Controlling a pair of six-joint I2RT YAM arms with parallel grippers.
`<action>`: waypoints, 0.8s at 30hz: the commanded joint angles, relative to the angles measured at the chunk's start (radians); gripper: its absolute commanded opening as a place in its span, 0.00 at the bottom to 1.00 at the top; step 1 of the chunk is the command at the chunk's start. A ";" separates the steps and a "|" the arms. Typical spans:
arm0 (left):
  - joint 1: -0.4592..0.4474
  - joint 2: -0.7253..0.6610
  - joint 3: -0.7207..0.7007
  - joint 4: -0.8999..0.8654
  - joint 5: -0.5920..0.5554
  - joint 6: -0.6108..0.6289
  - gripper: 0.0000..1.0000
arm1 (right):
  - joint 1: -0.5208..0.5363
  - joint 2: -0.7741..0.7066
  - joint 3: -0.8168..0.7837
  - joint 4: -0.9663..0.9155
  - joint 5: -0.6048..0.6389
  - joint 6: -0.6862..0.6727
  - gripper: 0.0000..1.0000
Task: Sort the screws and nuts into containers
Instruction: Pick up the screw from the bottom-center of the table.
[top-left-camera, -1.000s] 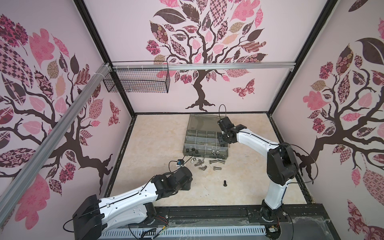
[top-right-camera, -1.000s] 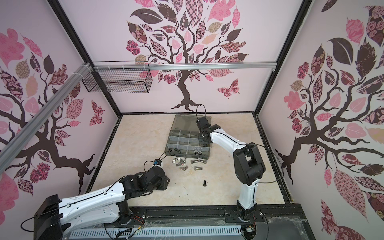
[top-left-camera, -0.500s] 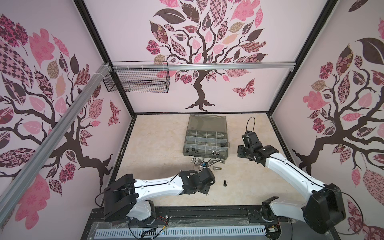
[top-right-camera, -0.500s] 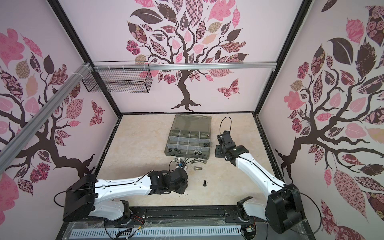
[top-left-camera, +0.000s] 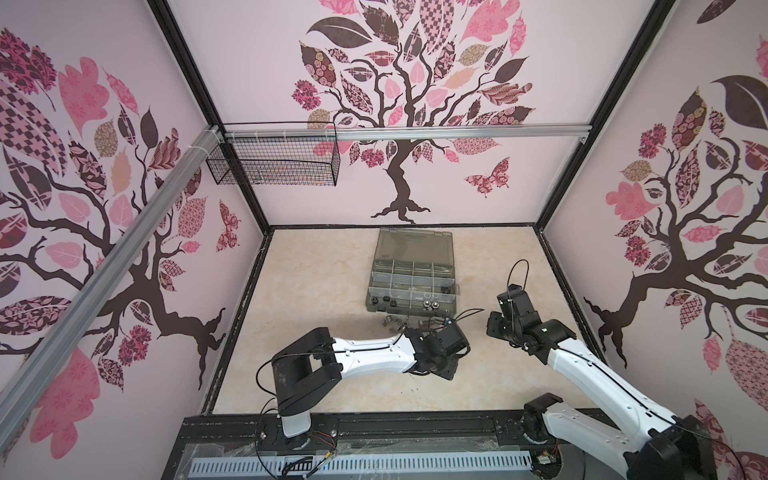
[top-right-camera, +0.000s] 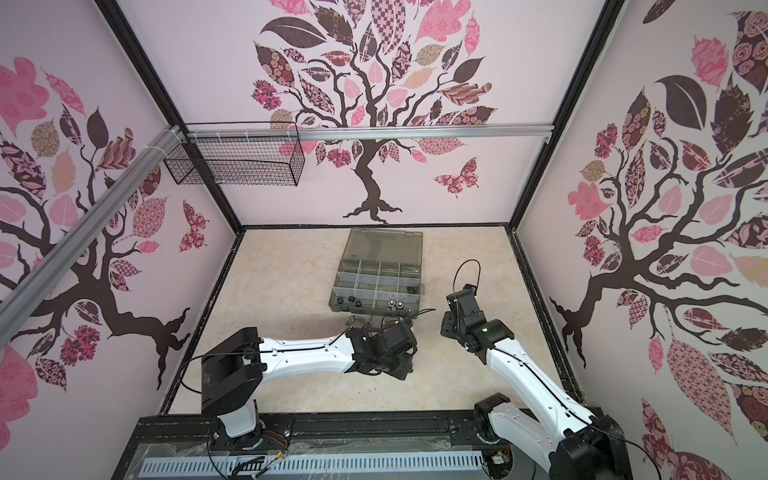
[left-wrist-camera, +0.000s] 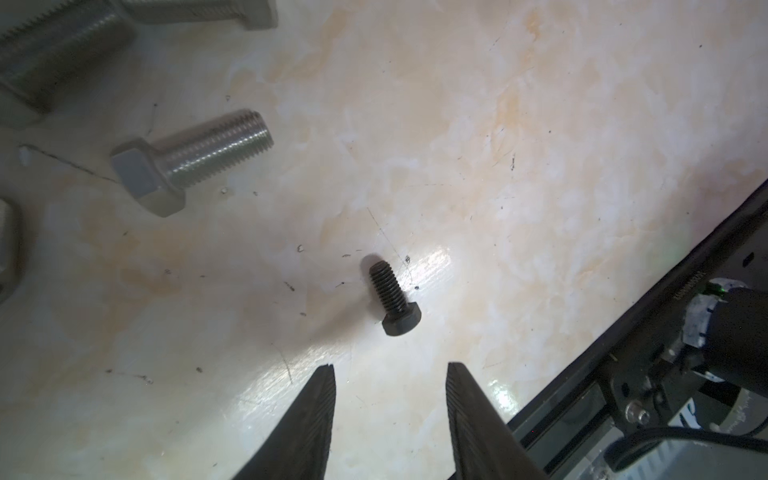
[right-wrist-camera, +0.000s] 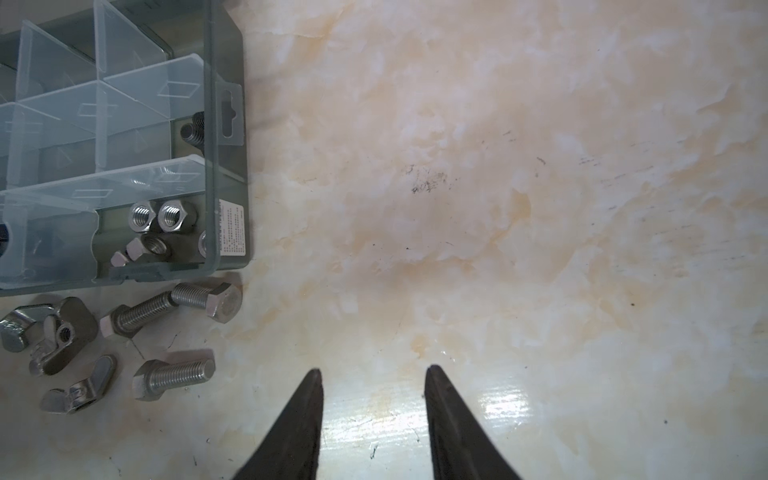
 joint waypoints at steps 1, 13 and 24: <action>-0.006 0.061 0.080 -0.043 0.015 0.026 0.47 | -0.009 -0.027 0.001 -0.005 0.017 0.015 0.44; -0.011 0.171 0.170 -0.154 -0.070 0.056 0.45 | -0.013 -0.035 -0.008 0.004 -0.029 0.012 0.45; -0.012 0.137 0.050 -0.129 -0.103 0.057 0.41 | -0.015 -0.007 -0.017 0.028 -0.062 0.005 0.45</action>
